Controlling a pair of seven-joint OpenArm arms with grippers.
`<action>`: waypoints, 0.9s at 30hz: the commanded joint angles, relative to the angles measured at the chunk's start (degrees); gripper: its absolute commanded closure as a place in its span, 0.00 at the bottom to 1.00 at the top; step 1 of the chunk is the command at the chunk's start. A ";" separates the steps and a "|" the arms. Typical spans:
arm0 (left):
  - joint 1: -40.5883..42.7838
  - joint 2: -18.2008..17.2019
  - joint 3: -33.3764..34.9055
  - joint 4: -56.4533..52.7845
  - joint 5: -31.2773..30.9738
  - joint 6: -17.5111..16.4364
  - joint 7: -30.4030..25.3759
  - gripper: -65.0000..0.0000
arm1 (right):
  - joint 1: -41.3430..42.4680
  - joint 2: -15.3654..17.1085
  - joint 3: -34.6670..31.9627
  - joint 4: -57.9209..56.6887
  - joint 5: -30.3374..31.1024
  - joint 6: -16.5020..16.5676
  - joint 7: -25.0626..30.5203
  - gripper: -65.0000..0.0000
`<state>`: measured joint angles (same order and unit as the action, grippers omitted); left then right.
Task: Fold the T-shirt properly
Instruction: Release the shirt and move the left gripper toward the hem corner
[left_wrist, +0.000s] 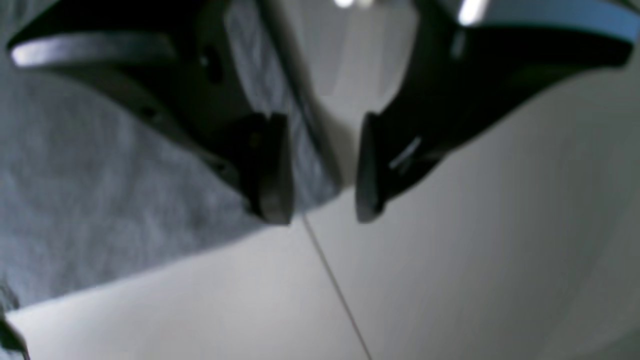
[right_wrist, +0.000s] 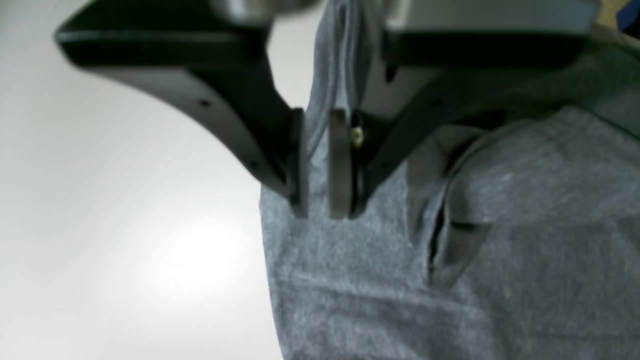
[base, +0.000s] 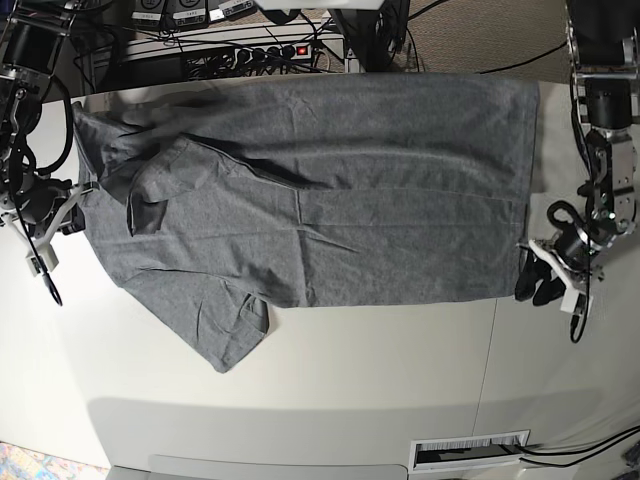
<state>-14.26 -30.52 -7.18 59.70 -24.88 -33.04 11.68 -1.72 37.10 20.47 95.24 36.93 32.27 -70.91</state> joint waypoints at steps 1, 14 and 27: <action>-1.86 -0.87 -0.46 0.09 -0.85 0.04 -0.33 0.64 | 0.92 1.51 0.59 0.70 0.35 0.04 0.90 0.87; -3.98 3.08 -0.46 -7.28 0.85 -0.13 0.81 0.64 | 0.94 1.64 0.59 0.70 0.35 0.04 1.31 0.87; -4.85 4.59 -0.46 -7.21 0.59 -6.96 0.79 1.00 | 1.66 1.64 0.59 0.70 -2.19 0.02 4.17 0.87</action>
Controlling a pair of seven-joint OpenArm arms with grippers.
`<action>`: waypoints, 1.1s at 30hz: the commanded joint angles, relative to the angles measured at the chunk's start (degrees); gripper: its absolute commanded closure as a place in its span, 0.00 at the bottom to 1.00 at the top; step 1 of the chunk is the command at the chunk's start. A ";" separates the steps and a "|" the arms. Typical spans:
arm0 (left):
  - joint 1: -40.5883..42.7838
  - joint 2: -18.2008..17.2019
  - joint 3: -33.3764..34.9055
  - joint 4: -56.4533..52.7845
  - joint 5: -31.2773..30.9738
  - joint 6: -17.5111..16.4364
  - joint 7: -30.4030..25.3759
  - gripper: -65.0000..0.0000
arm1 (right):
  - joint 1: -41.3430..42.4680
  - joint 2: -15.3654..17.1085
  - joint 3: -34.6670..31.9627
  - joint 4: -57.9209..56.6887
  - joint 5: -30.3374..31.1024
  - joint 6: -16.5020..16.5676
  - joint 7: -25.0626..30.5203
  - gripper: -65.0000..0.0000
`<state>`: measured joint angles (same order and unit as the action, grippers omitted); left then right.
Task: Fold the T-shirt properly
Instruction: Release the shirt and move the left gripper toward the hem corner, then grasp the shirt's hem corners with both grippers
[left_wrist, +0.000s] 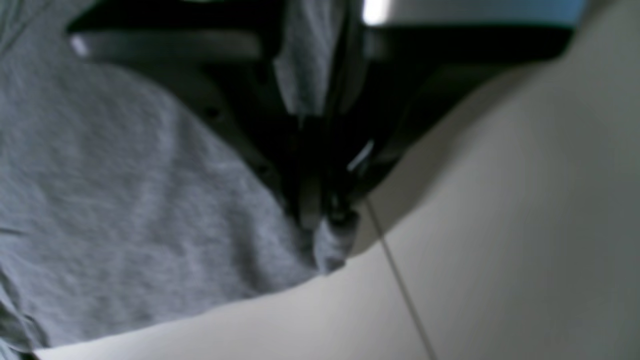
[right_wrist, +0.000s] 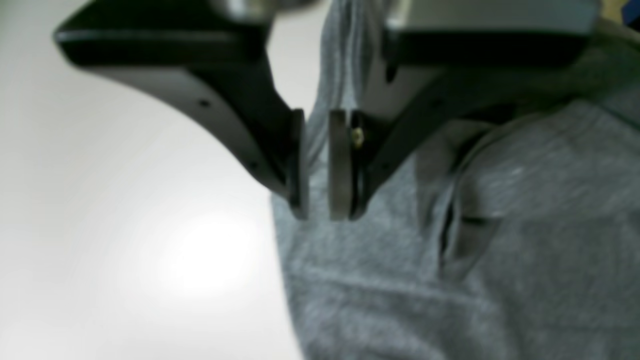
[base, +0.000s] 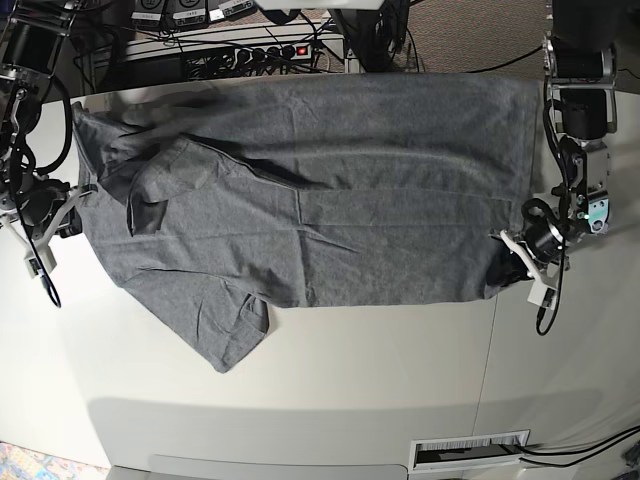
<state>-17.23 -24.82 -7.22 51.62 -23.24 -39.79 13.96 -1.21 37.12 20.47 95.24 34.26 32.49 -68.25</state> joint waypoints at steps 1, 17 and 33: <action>-1.99 -1.20 -0.42 1.03 -1.05 -0.21 -1.46 1.00 | 1.68 1.62 0.59 0.70 -0.24 -0.20 2.19 0.87; -1.99 -2.23 -0.42 3.96 -25.11 -0.21 18.56 1.00 | 23.04 1.42 -12.94 -17.40 -4.55 -0.15 11.63 0.65; -1.75 -7.61 -0.42 12.41 -33.57 -0.21 34.34 1.00 | 37.53 -1.51 -35.43 -42.03 -24.39 -0.24 35.76 0.63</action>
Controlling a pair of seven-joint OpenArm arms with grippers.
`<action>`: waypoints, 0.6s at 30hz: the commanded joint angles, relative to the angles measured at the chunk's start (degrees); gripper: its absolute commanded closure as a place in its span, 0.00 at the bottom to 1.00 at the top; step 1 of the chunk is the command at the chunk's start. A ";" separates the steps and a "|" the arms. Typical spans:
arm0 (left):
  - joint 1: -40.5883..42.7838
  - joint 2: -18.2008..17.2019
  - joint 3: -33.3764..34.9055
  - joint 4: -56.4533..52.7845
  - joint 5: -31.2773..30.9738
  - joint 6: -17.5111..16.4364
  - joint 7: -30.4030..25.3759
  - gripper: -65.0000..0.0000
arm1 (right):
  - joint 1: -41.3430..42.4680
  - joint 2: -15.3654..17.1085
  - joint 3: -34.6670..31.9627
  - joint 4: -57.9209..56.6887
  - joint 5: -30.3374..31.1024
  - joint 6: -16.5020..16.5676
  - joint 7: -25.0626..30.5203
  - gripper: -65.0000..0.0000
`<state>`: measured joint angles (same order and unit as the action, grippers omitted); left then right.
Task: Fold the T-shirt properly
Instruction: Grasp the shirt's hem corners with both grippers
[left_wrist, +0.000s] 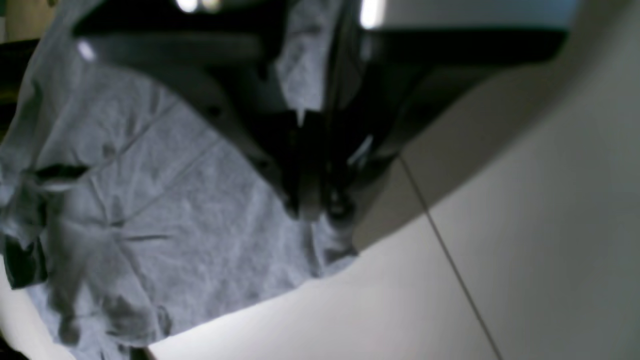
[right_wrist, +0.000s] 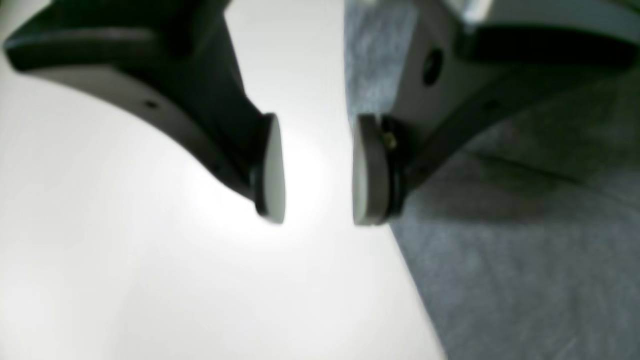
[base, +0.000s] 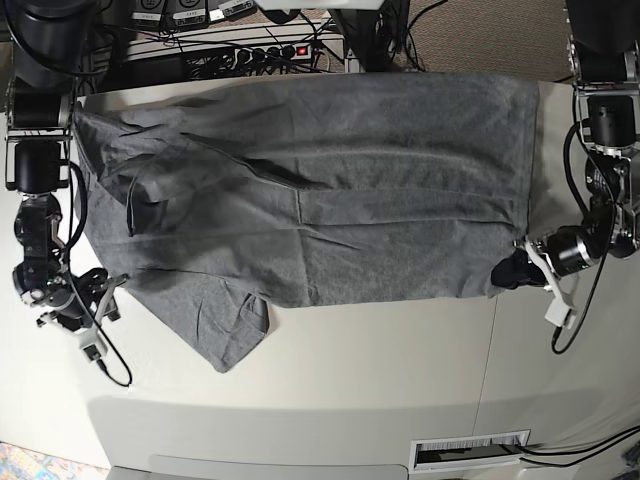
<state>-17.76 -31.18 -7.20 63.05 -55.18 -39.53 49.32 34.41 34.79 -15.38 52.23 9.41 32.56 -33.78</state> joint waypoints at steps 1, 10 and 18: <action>-1.11 -1.53 -0.44 1.55 -1.64 -0.47 -1.03 1.00 | 1.92 0.17 0.44 -0.87 -0.57 -0.33 2.45 0.62; -0.96 -2.34 -0.44 1.97 -2.10 -0.47 -0.07 1.00 | 1.90 -3.69 0.44 -9.92 -6.27 -0.39 7.28 0.62; -0.81 -2.34 -0.44 1.97 -2.10 -0.47 0.00 1.00 | 1.73 -3.69 0.42 -10.69 -6.88 -0.39 5.35 0.62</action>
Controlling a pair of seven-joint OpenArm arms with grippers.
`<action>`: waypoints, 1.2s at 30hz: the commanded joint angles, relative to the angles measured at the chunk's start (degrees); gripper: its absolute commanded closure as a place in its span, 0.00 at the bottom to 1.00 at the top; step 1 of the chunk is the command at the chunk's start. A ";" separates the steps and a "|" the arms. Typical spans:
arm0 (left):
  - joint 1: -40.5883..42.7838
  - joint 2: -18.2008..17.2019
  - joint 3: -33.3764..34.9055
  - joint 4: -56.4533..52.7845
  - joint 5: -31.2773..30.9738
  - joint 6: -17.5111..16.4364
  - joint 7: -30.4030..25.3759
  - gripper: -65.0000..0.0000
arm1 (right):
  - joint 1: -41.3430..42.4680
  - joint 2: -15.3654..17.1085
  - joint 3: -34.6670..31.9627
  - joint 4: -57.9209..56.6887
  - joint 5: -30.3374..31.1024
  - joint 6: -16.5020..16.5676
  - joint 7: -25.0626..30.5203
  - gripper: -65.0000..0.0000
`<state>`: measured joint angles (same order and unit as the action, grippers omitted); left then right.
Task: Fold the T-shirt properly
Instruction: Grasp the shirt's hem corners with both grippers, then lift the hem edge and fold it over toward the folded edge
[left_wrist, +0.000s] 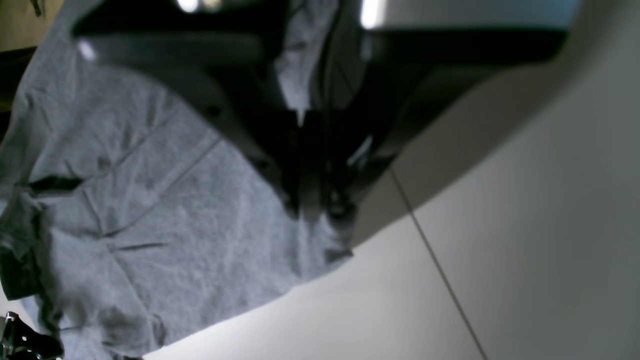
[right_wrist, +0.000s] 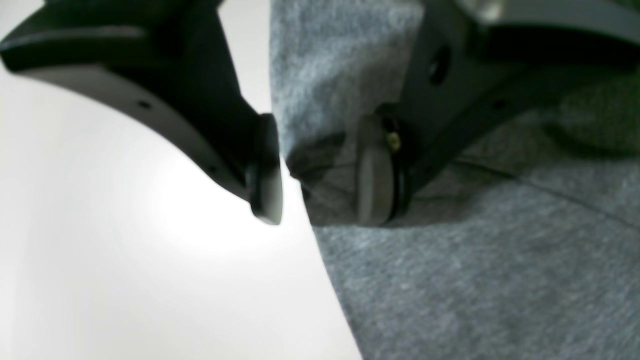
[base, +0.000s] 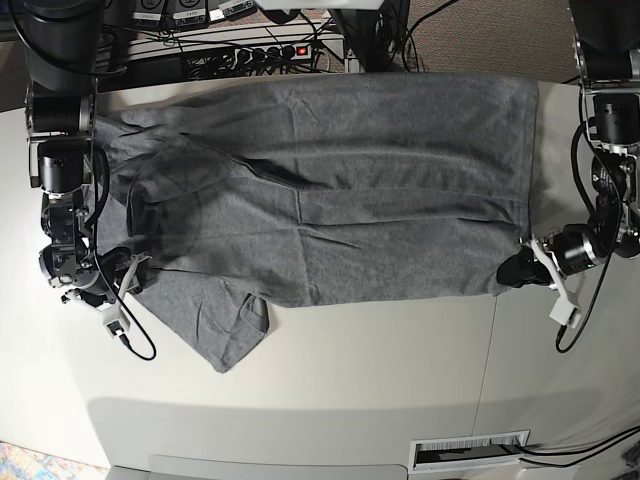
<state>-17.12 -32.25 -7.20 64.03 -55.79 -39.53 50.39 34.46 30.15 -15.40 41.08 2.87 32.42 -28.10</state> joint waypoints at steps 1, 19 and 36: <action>-1.44 -1.27 -0.44 0.98 -1.49 -0.47 -1.07 1.00 | 1.68 0.94 0.44 0.46 -0.33 -0.26 -1.27 0.62; -1.44 -4.74 -0.44 1.25 -8.24 -0.47 1.66 1.00 | 1.73 1.77 0.50 8.00 5.49 -0.48 -12.11 1.00; 2.99 -9.75 -0.44 10.71 -21.73 -0.47 15.47 1.00 | -4.57 15.85 0.50 31.78 30.32 -0.31 -34.51 1.00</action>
<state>-12.95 -40.38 -7.20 74.02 -75.81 -39.75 66.57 28.29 44.71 -15.44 72.16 33.23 32.32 -63.02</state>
